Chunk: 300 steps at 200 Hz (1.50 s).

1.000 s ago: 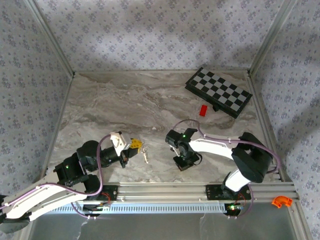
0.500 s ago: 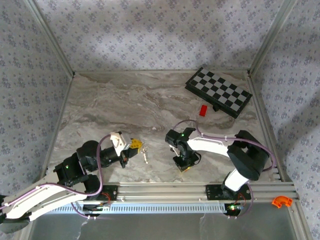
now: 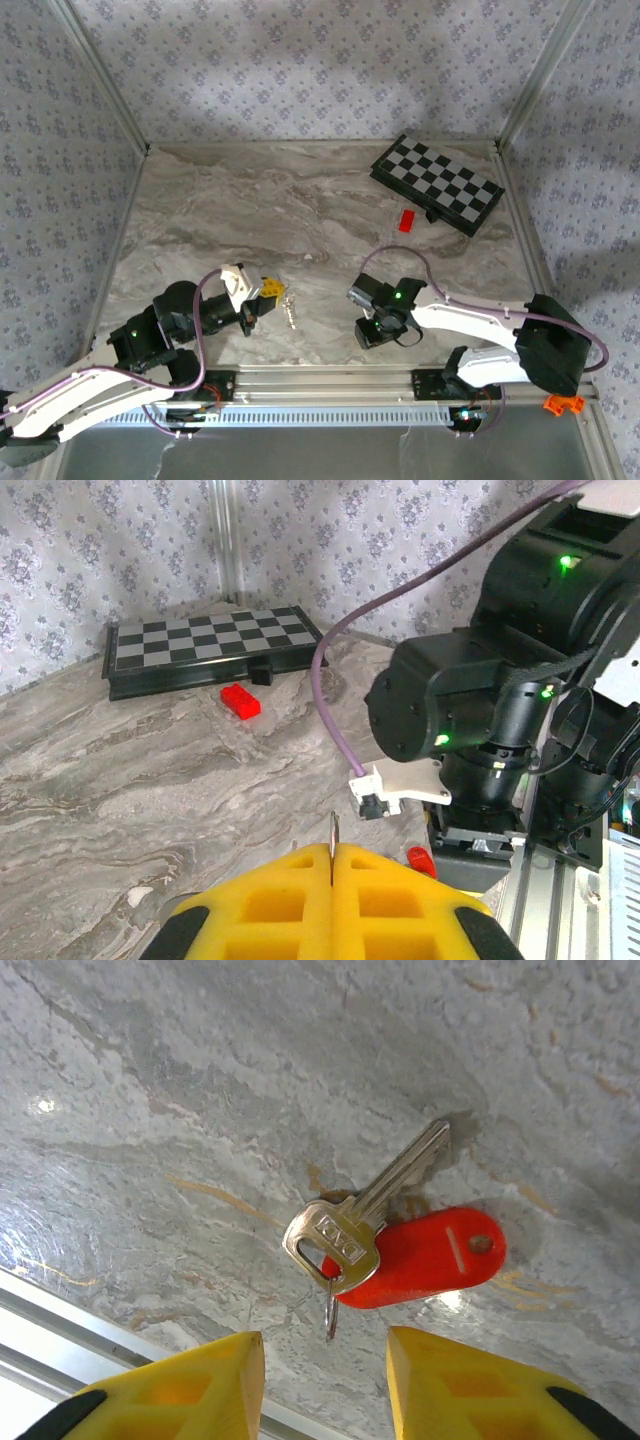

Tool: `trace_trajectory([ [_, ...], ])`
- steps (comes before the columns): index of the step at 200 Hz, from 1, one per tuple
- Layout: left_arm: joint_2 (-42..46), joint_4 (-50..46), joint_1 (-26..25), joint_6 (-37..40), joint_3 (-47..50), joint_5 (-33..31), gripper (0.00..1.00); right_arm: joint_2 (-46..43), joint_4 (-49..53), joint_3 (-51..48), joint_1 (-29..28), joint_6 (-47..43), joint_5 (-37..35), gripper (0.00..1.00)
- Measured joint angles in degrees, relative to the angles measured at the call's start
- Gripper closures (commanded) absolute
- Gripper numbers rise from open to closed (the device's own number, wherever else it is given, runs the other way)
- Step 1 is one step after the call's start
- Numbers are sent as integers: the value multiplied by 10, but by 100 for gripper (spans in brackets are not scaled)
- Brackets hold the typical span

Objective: Put the keys on the keyring

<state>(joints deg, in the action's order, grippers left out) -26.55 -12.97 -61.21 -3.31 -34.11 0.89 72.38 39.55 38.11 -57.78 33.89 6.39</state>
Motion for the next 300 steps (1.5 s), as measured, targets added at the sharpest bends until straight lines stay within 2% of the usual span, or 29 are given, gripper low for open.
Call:
trace_trajectory([
  [37,3,2,1,-2,0,0,100,-6,-43,-36,-16,29,-16,68],
  [92,3,4,1,-2,0,2,100,-6,-74,-39,-21,40,-33,80],
  [172,3,5,1,-4,2,2,100,5,-54,-26,-23,41,-45,100],
  [207,3,8,1,-4,2,2,100,69,36,49,-24,25,-43,100],
  [247,12,8,1,-4,3,2,100,148,136,141,-4,-37,-41,100],
  [300,19,11,1,-4,3,8,100,215,183,201,45,-127,-17,99],
])
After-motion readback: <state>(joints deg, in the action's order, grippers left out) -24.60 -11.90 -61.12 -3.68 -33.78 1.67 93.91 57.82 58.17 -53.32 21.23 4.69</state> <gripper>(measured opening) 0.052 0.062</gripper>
